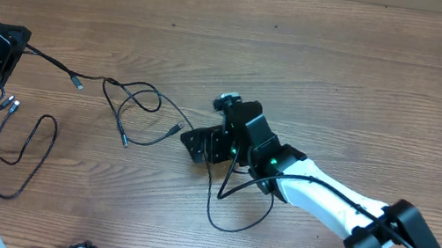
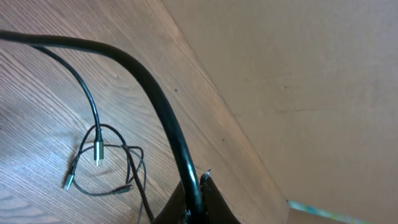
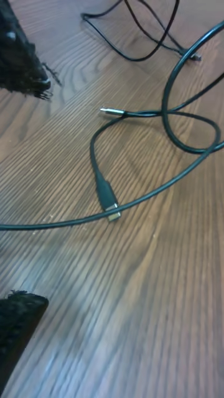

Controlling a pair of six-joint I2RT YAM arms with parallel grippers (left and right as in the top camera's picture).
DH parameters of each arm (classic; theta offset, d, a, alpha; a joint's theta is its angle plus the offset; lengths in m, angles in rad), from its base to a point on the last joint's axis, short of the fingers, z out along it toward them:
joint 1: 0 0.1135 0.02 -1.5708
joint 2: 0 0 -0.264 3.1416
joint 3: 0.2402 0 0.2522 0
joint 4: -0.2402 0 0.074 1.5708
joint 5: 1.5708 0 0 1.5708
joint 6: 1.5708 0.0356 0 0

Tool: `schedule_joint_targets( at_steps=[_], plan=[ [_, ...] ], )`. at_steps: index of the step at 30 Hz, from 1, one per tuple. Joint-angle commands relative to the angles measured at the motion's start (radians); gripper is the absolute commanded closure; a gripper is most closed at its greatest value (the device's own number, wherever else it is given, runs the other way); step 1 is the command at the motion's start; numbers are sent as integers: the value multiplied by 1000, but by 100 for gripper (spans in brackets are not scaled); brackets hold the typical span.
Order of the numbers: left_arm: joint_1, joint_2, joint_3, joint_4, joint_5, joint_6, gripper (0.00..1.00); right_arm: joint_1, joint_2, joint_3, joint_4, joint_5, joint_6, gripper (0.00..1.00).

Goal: Untangle cables

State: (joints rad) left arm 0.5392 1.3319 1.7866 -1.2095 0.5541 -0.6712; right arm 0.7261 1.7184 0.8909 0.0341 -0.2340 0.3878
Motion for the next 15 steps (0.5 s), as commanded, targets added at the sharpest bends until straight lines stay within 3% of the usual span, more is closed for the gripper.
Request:
schedule_joint_targets(
  at_steps=[1,8,15],
  plan=[
    [4,-5,10,2,16,21,94,24,61,0,78,-15,-4,0],
    [4,-5,10,-6,16,21,94,71,142,0,273,92,-50,0],
    [4,-5,10,-29,15,21,94,68,188,0,325,224,-148,4]
  ],
)
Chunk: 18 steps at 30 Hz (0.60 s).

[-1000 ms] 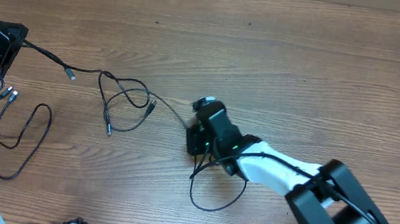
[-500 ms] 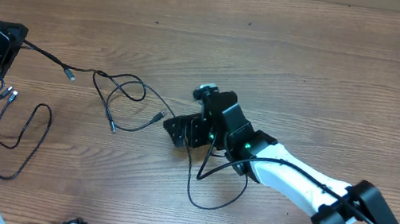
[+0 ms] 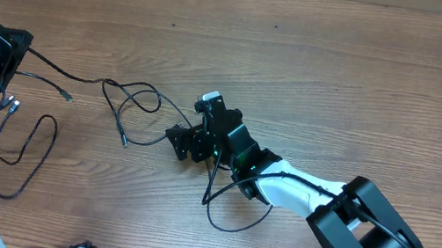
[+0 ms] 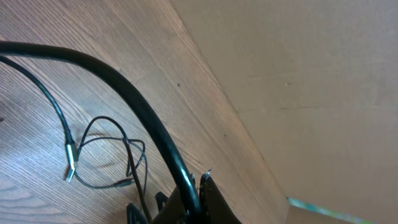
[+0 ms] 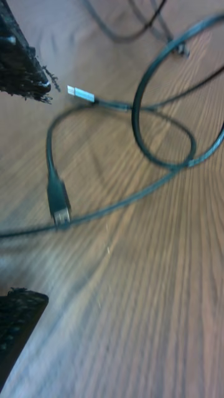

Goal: Untangle cables

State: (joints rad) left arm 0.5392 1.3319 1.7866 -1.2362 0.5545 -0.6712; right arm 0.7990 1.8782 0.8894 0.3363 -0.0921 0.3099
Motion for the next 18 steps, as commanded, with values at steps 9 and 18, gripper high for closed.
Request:
schedule_joint_targets(
  at_steps=[9,18],
  plan=[
    [4,-5,10,-2,15,21,93,-4,97,5,146,83,-75,18],
    [4,-5,10,-2,16,21,93,-2,151,36,156,80,-76,37]
  ],
)
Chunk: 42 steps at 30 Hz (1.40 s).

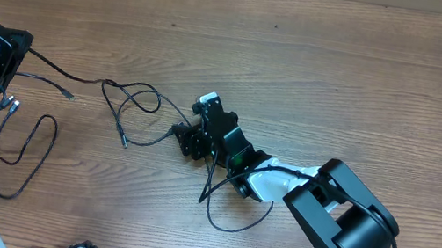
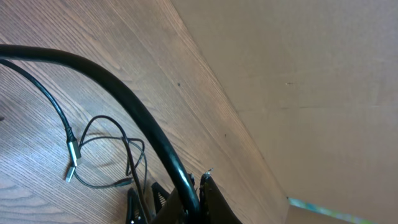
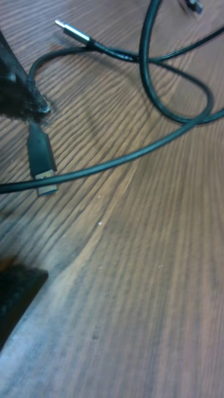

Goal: Untangle cables

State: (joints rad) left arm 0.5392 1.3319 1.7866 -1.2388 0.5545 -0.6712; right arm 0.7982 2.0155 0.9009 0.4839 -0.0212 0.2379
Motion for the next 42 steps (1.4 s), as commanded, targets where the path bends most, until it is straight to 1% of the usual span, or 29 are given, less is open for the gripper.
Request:
schedule_joint_targets(
  at_steps=[1,3,5,6,7,10,13,19,22,24,25,28,31,33,35,37,38,40,42],
  plan=[
    [4,-5,10,1,16,21,93,-1,13,25,9,9,-3,45],
    [4,-5,10,1,15,21,93,-1,13,26,6,10,-3,67],
    [4,-5,10,1,15,21,93,-3,10,26,1,10,-3,85],
    [4,-5,10,1,15,21,93,-8,3,26,-4,9,-3,93],
    [4,-5,10,1,15,21,94,-23,-33,27,-36,9,-3,96],
    [4,-5,10,0,15,21,94,-46,-143,27,-104,9,-4,96],
    [4,-5,10,1,15,22,93,-66,-309,27,-180,9,-4,96],
    [4,-5,10,0,11,121,94,-114,-740,27,-345,13,-6,96],
    [4,-5,10,0,-1,137,96,-191,-954,27,-428,37,-46,96],
    [4,-5,10,-5,-29,136,96,-266,-1066,27,-499,101,-61,96],
    [4,-5,10,-7,-46,136,96,-325,-1128,27,-556,163,-61,96],
    [4,-3,9,-15,-90,136,96,-471,-1225,27,-689,275,-61,96],
    [4,2,9,-17,-94,136,96,-624,-1260,27,-823,291,-58,96],
    [4,6,9,-16,-94,136,96,-712,-1250,19,-885,292,-24,96],
    [4,11,9,-17,-95,136,96,-780,-1225,6,-917,303,39,96],
    [4,18,9,-21,-114,131,96,-863,-1176,-11,-967,321,164,96],
    [4,21,9,-25,-150,115,96,-899,-1142,-17,-993,321,221,96],
    [6,22,9,-33,-256,45,96,-963,-1064,-20,-1040,319,322,96],
    [6,22,9,-35,-423,-70,95,-1016,-967,-20,-1072,315,375,96]
  ],
)
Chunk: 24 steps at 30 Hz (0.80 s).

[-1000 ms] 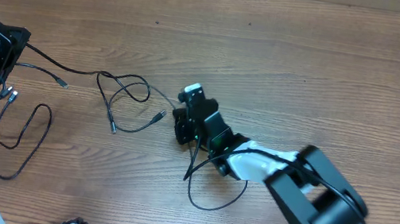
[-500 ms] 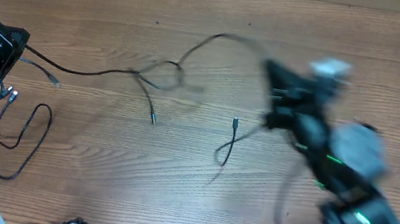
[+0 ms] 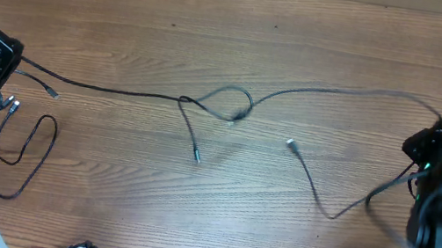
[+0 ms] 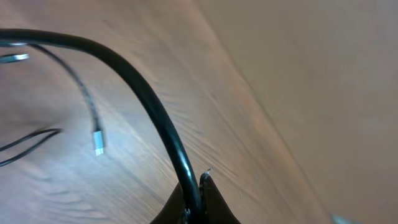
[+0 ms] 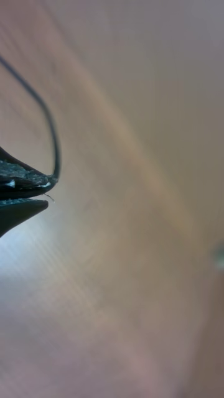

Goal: Untangle cables

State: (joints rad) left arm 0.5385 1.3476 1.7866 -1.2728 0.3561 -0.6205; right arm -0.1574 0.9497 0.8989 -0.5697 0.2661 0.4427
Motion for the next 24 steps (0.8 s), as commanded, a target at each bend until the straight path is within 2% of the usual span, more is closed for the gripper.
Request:
schedule_joint_targets(
  at_steps=[1,3,6,9,15,17,20,24],
  plan=[
    [8,6,9,2,-292,-166,95,-81,150,-18,-25,21,183,96],
    [8,6,9,26,-379,-229,96,-100,222,-18,-26,-5,182,96],
    [7,13,9,127,-355,-248,96,-108,324,-18,-23,-21,182,96],
    [7,31,9,246,-214,-237,96,-107,391,-18,-15,-24,182,96],
    [-3,108,9,578,140,-109,96,-105,465,-18,-16,-117,178,96],
    [-3,143,9,671,216,-100,96,-105,475,-18,-16,-145,178,96],
    [-5,194,9,762,203,-100,96,-99,476,-18,-16,-182,177,96],
    [-5,270,9,798,86,-99,95,-66,476,-19,-20,-234,163,96]
  ],
)
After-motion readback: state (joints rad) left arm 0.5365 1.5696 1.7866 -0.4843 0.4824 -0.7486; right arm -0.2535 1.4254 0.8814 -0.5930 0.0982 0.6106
